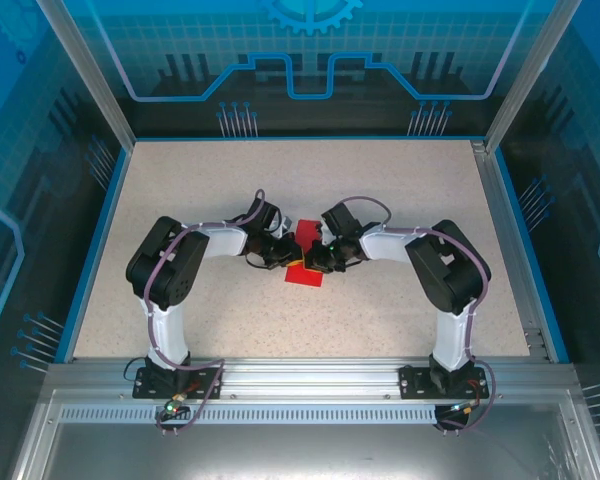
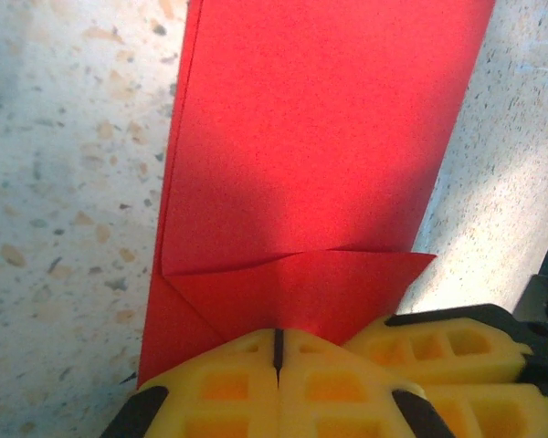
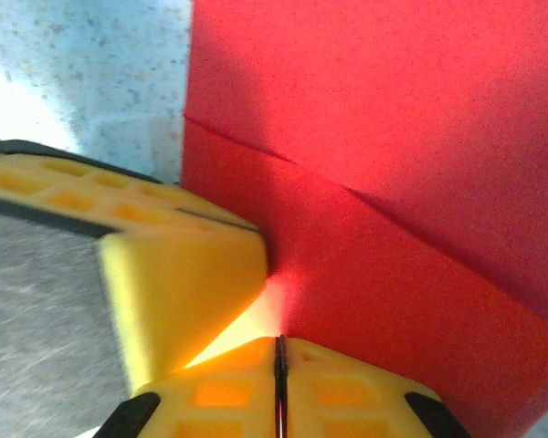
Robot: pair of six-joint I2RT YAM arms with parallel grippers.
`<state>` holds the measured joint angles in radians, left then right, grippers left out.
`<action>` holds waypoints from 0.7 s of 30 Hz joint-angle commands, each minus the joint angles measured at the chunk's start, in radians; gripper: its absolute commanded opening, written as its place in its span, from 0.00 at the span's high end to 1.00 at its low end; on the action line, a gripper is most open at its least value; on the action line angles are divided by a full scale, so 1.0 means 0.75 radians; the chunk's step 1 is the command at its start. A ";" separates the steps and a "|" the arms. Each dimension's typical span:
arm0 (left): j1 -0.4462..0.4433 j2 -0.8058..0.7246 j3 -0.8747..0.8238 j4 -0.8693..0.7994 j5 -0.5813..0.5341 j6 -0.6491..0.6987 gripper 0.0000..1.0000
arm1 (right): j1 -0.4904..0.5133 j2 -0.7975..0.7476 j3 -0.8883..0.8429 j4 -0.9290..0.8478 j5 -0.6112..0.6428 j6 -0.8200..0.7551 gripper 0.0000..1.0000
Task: Fold a paper plane with a square sheet of paper (pick it up from the middle)
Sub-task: Fold the triangle a second time at the center of the table.
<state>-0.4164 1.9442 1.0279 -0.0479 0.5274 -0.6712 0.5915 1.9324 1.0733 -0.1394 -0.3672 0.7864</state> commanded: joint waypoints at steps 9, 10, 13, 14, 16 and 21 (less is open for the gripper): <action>-0.012 0.016 -0.002 -0.040 -0.011 0.007 0.97 | 0.034 -0.036 -0.013 -0.065 0.031 -0.006 0.89; -0.013 0.017 -0.002 -0.042 -0.013 0.007 0.97 | 0.033 -0.052 -0.014 -0.072 0.028 -0.011 0.90; -0.012 0.018 0.000 -0.047 -0.016 0.008 0.97 | 0.035 -0.094 -0.037 -0.061 0.011 -0.012 0.89; -0.012 0.018 0.000 -0.049 -0.017 0.009 0.98 | 0.037 -0.101 -0.050 -0.047 -0.003 -0.010 0.89; -0.013 0.018 0.002 -0.048 -0.018 0.009 0.97 | 0.038 -0.087 -0.063 -0.048 -0.005 -0.015 0.89; -0.013 0.018 0.008 -0.052 -0.015 0.007 0.98 | 0.033 -0.020 -0.108 -0.077 0.051 -0.017 0.90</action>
<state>-0.4164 1.9442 1.0279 -0.0479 0.5278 -0.6735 0.6086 1.8877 1.0241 -0.1562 -0.3489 0.7853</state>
